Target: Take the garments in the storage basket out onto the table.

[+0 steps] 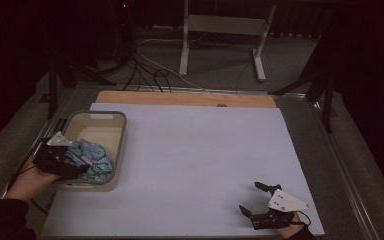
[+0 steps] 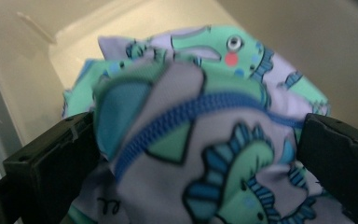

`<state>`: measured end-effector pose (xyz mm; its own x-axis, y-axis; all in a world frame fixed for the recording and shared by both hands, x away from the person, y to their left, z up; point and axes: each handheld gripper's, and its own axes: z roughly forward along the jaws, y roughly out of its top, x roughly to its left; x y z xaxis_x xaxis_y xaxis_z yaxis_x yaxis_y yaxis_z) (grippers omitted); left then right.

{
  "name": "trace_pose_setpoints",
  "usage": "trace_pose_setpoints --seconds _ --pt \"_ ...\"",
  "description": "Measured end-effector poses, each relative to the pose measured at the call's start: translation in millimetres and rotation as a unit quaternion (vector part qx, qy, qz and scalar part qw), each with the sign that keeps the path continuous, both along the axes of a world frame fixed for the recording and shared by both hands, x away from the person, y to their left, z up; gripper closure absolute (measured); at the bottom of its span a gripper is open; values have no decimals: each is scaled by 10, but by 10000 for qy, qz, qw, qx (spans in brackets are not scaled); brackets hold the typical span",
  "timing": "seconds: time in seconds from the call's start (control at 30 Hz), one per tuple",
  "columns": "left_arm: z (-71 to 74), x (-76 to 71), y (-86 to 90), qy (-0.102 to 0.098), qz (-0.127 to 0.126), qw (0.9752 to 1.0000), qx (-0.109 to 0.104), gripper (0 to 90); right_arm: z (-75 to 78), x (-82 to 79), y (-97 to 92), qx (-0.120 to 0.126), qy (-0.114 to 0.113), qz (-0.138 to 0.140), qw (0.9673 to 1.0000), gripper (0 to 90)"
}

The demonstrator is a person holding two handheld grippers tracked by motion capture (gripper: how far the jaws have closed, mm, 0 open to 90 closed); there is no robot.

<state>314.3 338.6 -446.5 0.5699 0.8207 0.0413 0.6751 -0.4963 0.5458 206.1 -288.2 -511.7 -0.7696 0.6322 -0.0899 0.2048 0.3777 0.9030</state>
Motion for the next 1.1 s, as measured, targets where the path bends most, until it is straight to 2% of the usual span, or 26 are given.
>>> trace_pose_setpoints --seconds 0.1,0.17,0.3,0.47,0.63,0.73,0.77,0.9,0.97,1.07,1.1 --pt "-15 17 -5 138 41 9999 -27 1 -2 4 0 -39 9 21 10000 88" --pt "-28 33 -16 269 59 9996 21 1 -1 0 6 -55 -10 5 10000 88" --pt "-30 61 -46 383 77 9992 112 1 -2 6 1 -58 10 26 10000 88" --pt "-33 119 -68 691 117 9974 179 1 -2 5 5 -37 14 32 10000 88" --pt "-54 178 -101 1072 105 9936 339 18 -7 9 7 -74 2 9 10000 88" --pt "-56 214 -131 1244 99 9912 451 40 -6 5 12 -93 0 24 10000 88" --pt "-56 214 -131 1244 99 9912 451 43 -6 5 12 -93 0 24 10000 88" --pt "-62 266 -178 1550 50 9862 580 72 -9 6 16 -78 38 23 10000 88" --pt "-82 279 -190 1730 15 9831 603 141 -7 6 15 -93 37 25 9999 88" --pt "-109 308 -195 1919 78 9791 665 138 -6 5 15 -93 9 12 10000 88" --pt "-113 320 -203 1932 77 9788 681 137 -6 6 15 -85 10 12 10000 88"
